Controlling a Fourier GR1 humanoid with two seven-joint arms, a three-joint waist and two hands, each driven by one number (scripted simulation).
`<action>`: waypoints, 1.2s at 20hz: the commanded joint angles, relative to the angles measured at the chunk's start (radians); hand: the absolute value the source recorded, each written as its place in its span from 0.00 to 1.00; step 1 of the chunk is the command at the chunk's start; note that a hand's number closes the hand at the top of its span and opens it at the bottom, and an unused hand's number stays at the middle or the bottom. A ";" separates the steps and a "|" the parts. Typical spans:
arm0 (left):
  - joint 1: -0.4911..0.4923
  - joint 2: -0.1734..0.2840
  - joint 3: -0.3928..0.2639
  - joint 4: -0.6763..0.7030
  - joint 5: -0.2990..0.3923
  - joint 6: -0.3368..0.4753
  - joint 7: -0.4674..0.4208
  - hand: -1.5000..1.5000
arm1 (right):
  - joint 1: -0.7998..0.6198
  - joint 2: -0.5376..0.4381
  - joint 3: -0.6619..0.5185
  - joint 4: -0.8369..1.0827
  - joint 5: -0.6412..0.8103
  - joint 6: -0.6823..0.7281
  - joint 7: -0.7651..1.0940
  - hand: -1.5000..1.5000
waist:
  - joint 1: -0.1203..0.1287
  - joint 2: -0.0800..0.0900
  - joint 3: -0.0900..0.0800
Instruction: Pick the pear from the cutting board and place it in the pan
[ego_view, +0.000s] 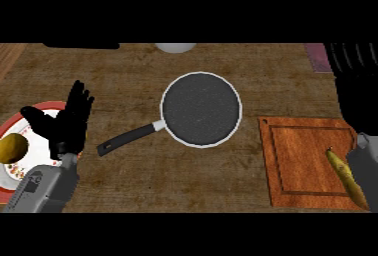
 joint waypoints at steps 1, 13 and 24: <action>0.101 0.016 -0.018 -0.045 -0.041 -0.020 -0.015 0.50 | 0.040 -0.003 0.000 0.043 0.020 0.073 -0.022 0.00 | -0.019 -0.014 0.014; 0.245 0.211 -0.165 -0.162 -0.208 -0.065 0.056 0.50 | 0.513 -0.349 -0.218 0.217 0.174 0.070 -0.008 0.00 | -0.072 -0.027 0.016; 0.258 0.194 -0.174 -0.215 -0.256 -0.061 0.071 0.50 | 0.560 -0.690 -0.206 0.109 0.307 0.382 0.047 0.00 | -0.030 -0.015 0.013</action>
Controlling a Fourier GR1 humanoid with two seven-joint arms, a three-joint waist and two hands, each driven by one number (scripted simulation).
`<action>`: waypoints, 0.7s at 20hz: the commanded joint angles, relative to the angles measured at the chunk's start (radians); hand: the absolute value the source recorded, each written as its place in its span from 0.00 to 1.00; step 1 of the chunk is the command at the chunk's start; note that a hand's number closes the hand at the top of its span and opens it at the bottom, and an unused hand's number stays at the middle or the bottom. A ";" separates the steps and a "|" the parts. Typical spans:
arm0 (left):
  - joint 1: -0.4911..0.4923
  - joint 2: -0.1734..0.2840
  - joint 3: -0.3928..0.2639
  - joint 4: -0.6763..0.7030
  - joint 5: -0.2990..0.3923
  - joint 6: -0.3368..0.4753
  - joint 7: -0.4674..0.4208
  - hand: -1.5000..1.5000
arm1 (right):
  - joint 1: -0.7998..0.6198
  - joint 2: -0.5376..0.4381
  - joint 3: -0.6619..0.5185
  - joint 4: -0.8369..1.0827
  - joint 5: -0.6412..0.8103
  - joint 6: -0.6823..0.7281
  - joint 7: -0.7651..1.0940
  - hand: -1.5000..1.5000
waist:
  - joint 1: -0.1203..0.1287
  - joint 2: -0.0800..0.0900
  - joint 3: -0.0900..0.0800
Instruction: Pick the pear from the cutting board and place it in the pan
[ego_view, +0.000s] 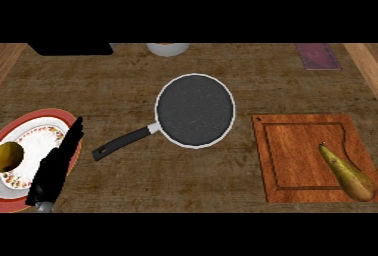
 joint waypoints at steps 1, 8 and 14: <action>0.003 0.005 0.012 -0.015 -0.012 -0.012 0.013 0.50 | -0.031 -0.073 0.024 -0.066 0.013 0.111 0.078 0.00 | 0.016 0.004 -0.001; -0.020 -0.019 0.035 0.022 -0.015 -0.058 -0.002 0.50 | -0.143 -0.086 0.124 -0.204 0.019 0.221 0.313 0.00 | 0.024 0.007 -0.001; 0.004 -0.034 0.029 -0.065 -0.068 -0.037 0.076 0.50 | -0.162 -0.011 0.198 -0.280 0.083 0.252 0.493 0.00 | 0.020 0.005 0.000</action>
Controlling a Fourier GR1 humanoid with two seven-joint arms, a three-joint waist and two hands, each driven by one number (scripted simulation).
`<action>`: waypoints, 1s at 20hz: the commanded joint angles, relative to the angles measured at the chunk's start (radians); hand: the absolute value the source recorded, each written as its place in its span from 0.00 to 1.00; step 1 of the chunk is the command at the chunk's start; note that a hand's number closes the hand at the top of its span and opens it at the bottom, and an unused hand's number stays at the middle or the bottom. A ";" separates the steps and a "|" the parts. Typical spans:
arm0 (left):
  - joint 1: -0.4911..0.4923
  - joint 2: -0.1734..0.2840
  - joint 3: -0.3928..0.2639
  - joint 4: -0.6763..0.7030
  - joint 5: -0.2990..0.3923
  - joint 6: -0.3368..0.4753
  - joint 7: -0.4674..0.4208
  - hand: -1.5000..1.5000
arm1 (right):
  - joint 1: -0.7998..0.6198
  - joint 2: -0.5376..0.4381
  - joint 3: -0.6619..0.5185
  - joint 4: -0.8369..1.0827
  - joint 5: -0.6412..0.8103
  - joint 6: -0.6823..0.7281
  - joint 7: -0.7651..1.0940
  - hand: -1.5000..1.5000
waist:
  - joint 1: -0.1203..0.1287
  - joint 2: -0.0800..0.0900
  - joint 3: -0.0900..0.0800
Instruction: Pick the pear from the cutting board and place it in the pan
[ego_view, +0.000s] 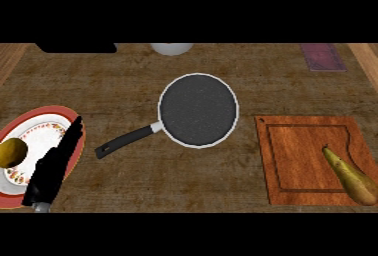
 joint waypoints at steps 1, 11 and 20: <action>-0.006 -0.021 -0.006 -0.012 -0.026 -0.006 0.026 0.50 | -0.071 0.005 0.053 -0.055 -0.012 0.080 0.169 0.00 | 0.003 0.001 0.000; -0.017 -0.067 0.002 -0.043 -0.067 -0.007 0.073 0.50 | -0.229 0.085 0.214 -0.010 0.108 0.240 0.381 0.00 | 0.009 0.003 0.000; 0.086 -0.057 0.076 -0.106 -0.081 -0.070 0.049 0.50 | -0.233 0.236 0.226 0.005 0.204 0.343 0.450 0.00 | 0.002 0.000 0.001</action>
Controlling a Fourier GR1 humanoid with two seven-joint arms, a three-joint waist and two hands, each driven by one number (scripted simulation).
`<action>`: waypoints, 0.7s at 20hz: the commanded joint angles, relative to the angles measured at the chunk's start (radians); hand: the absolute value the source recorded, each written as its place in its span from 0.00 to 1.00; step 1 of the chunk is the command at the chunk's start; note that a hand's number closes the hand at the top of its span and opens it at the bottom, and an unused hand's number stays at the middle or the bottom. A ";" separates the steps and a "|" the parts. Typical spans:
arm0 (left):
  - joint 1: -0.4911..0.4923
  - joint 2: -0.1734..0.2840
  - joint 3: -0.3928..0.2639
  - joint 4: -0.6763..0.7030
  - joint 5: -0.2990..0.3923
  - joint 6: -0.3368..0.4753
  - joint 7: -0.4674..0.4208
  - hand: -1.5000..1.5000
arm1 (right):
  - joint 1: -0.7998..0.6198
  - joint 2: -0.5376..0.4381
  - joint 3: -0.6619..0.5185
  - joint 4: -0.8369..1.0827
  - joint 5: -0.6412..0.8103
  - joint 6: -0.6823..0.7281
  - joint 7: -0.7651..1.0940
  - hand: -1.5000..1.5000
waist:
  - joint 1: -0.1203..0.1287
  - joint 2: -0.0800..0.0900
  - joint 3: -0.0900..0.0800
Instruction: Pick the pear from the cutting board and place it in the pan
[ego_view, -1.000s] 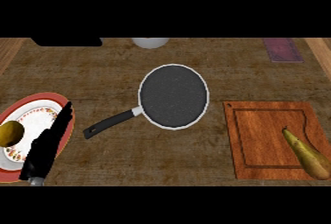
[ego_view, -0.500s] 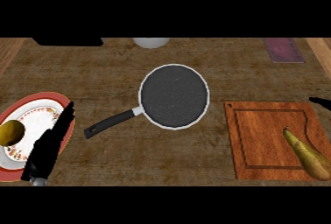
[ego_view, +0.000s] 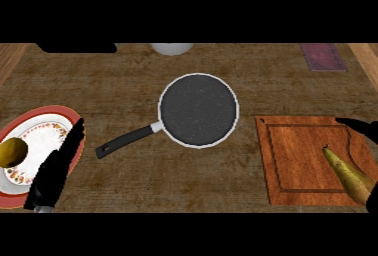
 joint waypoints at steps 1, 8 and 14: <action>-0.053 0.007 0.061 0.020 0.028 -0.061 0.026 0.50 | -0.109 0.059 -0.005 0.049 -0.004 0.097 0.090 0.00 | 0.001 0.001 0.000; 0.037 -0.051 0.028 -0.053 -0.050 -0.029 0.017 0.50 | -0.015 0.145 0.062 0.083 0.195 0.058 0.063 0.00 | 0.001 0.000 0.001; 0.020 -0.076 0.075 -0.006 -0.085 -0.065 0.001 0.50 | 0.057 0.179 -0.003 0.031 0.240 0.099 0.066 0.00 | -0.007 -0.001 0.000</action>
